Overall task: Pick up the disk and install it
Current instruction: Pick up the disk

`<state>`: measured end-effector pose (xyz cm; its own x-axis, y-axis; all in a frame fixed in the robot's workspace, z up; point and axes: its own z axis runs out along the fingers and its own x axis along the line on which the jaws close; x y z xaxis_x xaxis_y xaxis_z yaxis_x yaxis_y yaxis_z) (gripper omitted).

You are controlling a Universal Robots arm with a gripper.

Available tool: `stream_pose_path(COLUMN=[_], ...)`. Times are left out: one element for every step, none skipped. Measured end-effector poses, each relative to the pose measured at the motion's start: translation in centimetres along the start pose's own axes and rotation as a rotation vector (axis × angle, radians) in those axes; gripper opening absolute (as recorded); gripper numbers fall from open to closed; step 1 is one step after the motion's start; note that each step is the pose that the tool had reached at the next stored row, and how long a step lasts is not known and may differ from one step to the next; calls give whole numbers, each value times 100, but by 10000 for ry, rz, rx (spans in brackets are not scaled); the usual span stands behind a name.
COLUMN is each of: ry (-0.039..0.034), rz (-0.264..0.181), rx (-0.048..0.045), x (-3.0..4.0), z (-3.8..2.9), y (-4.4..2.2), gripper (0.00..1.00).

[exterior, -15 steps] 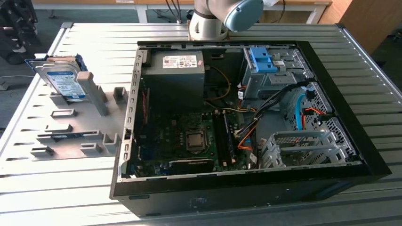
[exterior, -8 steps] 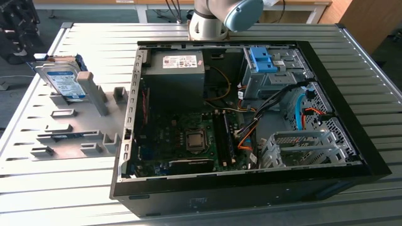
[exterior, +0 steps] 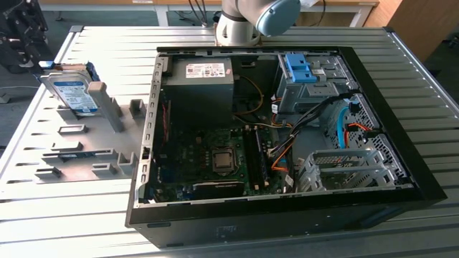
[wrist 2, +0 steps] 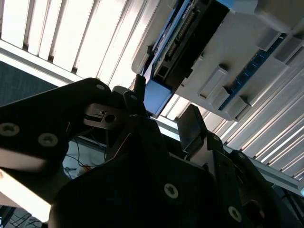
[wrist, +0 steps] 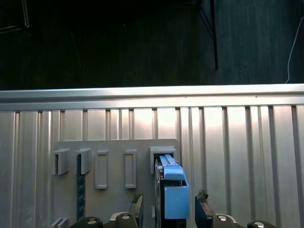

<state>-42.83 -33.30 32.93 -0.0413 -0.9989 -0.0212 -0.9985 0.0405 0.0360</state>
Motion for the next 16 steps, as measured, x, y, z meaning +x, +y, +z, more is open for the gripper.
stream_pose_path(ry=[0, -1, -2, -3, -3, -5, -8, -11, -14, -16, -17, -17, -18, -18, -18, -18], rz=[0, 0, 0, 0, -1, -2, -3, -3, -3, -3, -4, -3, -3, -3, -3, -4], rx=[6, 24, 49, 79, 114, 145, 152, 156, 158, 160, 162, 161, 163, 167, 172, 173], x=[0, 0, 0, 1, 1, 2, 2, 3, 3, 3, 4, 4, 4, 5, 5, 6], z=[13, 28, 43, 57, 68, 79, 87, 95, 105, 115, 127, 140, 156, 172, 189, 203], y=[1, 1, 3, 5, 9, 12, 16, 22, 27, 31, 34, 35, 37, 41, 43, 44], gripper=[55, 55, 55, 55, 55, 55, 55, 55, 55, 55, 55, 55, 55, 55, 55, 55])
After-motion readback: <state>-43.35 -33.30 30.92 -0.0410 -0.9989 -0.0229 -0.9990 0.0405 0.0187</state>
